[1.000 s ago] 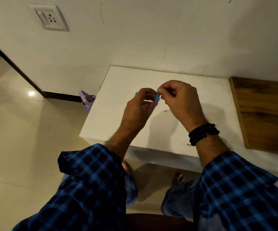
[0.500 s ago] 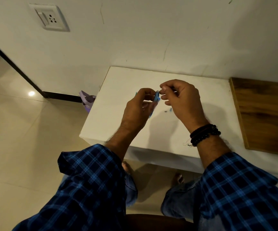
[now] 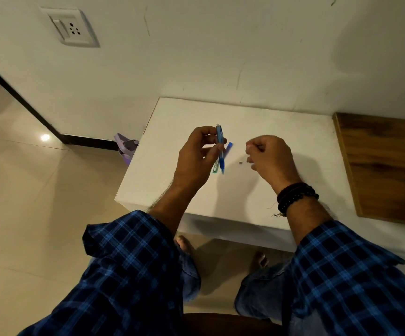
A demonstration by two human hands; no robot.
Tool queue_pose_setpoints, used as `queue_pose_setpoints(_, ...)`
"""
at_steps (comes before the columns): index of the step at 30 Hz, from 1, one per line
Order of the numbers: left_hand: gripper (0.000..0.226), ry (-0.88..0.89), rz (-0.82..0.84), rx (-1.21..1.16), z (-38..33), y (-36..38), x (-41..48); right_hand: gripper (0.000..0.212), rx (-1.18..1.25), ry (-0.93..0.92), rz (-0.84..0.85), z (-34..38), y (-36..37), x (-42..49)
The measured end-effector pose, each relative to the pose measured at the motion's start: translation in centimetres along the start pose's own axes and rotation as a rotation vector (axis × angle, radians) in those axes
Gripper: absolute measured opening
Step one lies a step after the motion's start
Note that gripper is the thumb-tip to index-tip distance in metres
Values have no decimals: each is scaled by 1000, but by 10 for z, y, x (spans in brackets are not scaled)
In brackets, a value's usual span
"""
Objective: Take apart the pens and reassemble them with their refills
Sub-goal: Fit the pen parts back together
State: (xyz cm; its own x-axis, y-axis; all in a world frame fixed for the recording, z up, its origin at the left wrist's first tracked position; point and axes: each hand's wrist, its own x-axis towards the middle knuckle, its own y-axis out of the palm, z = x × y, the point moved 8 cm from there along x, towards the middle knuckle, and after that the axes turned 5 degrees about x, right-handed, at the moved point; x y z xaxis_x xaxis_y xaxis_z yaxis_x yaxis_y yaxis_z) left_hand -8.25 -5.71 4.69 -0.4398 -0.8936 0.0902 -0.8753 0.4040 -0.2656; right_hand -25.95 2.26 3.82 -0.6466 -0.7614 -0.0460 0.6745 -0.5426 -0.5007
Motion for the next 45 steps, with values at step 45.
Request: queue_pose_setpoints(45, 25, -251, -74, -230, 13, -12, 3, 25, -571, -168, 52, -55, 52, 17)
